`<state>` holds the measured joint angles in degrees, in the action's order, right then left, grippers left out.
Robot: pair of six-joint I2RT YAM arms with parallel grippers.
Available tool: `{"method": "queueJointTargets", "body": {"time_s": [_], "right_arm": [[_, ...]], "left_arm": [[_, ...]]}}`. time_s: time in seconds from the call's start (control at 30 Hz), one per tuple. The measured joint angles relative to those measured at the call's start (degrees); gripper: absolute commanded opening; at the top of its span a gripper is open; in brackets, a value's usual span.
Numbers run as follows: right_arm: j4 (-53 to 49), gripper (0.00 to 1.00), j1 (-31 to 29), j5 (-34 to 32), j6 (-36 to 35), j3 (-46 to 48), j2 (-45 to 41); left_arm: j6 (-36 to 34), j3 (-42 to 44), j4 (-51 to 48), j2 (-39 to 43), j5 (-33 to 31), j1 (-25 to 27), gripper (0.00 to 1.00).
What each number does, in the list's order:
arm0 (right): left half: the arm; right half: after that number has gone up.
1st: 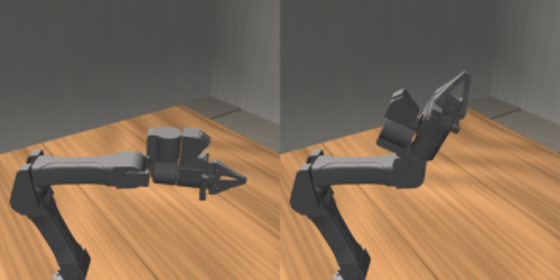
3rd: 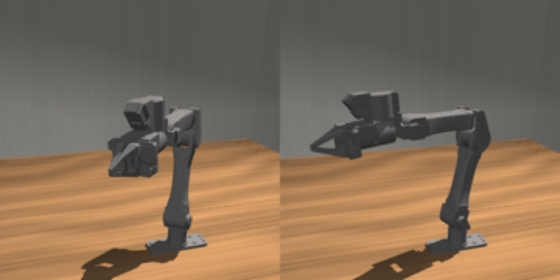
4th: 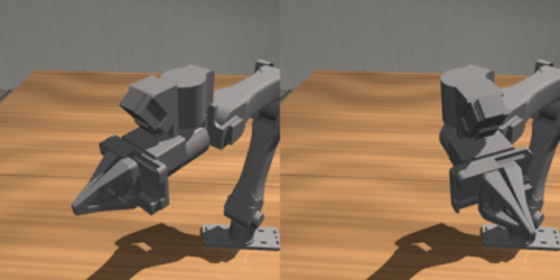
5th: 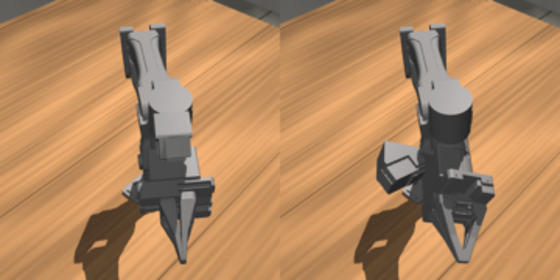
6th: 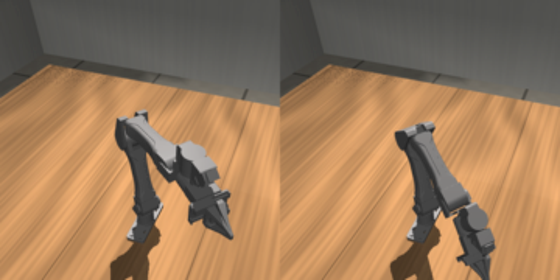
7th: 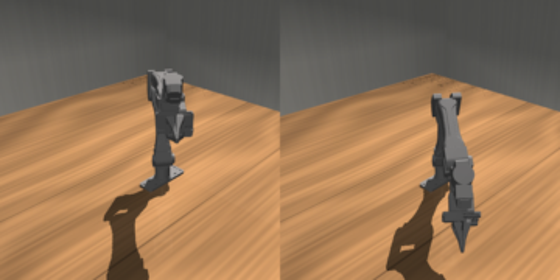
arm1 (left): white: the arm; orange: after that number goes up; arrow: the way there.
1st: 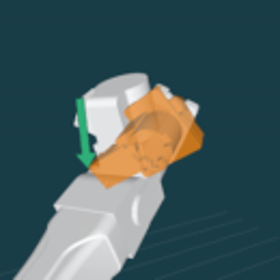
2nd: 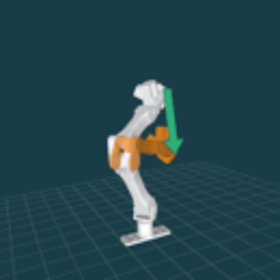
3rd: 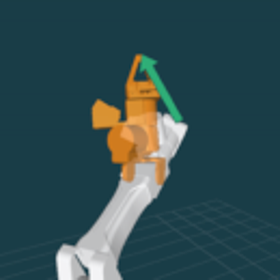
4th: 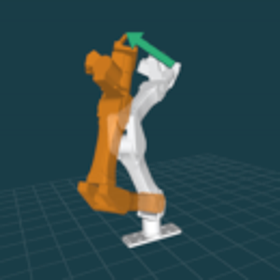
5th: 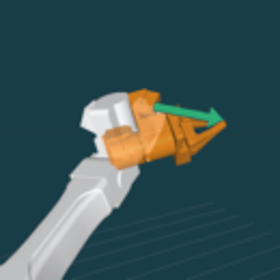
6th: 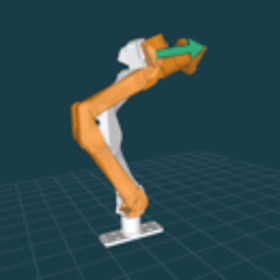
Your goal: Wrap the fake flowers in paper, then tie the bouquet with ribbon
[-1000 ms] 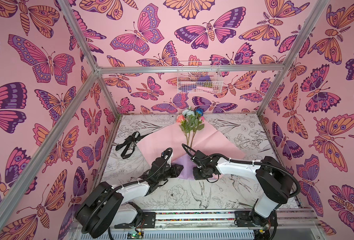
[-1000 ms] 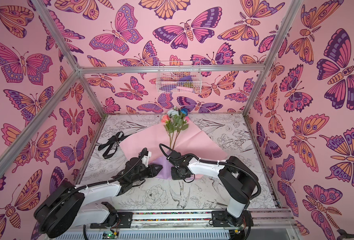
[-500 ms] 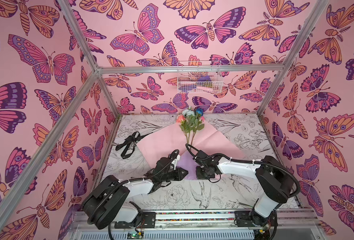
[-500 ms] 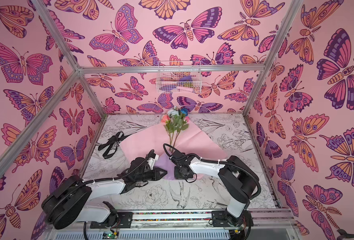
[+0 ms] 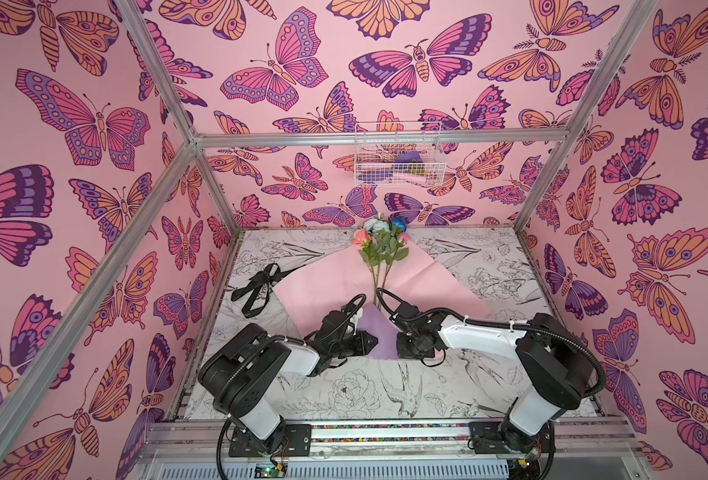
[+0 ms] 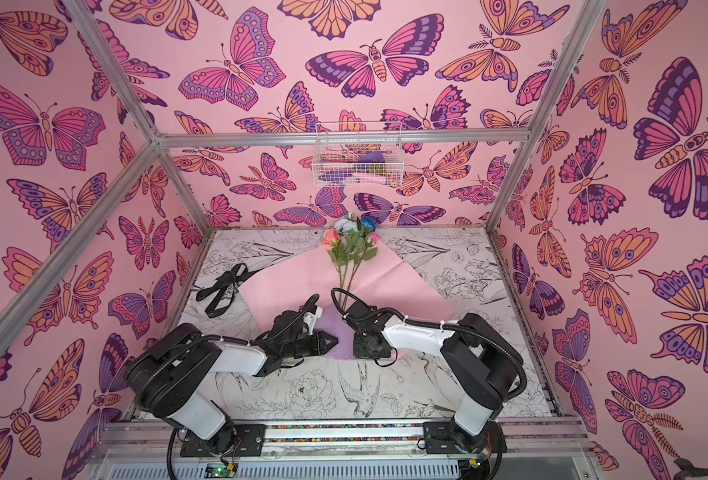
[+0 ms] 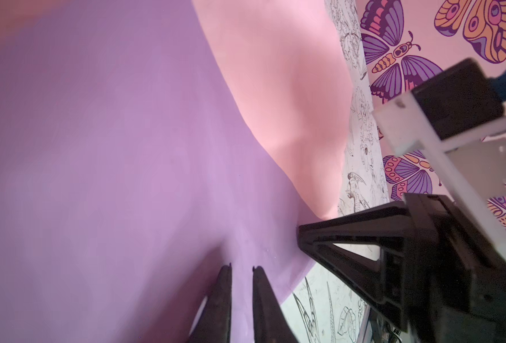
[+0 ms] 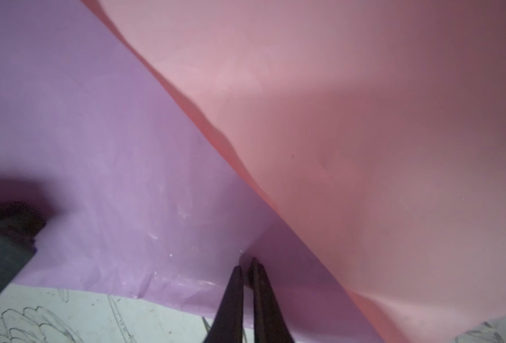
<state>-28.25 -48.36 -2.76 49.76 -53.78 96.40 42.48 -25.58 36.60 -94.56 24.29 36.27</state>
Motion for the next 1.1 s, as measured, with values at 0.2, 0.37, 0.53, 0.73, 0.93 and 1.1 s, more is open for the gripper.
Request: {"method": "queueJointTargets", "body": {"time_s": [0.2, 0.37, 0.53, 0.73, 0.93, 1.1], "right_arm": [[-0.1, 0.12, 1.3, -0.3, 0.0, 1.9, -1.6], [0.4, 0.12, 2.4, 0.1, 0.1, 3.2, -2.6], [1.0, 0.12, 6.4, 1.1, 0.3, 5.8, -4.9], [2.9, 0.11, 12.4, 5.2, 0.4, 8.8, -7.3], [2.3, 0.28, 15.0, 6.7, -0.5, 11.0, -10.4], [-2.3, 0.42, 15.3, 6.2, -1.8, 12.7, -16.8]], "left_arm": [[2.7, 0.7, 5.4, -2.5, 0.7, 0.0, 0.18], [5.2, 1.2, 8.6, -4.1, 1.3, 0.0, 0.18], [6.9, 1.5, 9.9, -4.5, 1.4, 0.1, 0.18], [8.1, 1.5, 10.0, -4.5, 1.4, 0.3, 0.19], [8.7, 1.5, 9.6, -4.3, 1.4, 0.9, 0.20], [8.5, 1.2, 7.4, -2.8, 1.3, 0.9, 0.21]]}}
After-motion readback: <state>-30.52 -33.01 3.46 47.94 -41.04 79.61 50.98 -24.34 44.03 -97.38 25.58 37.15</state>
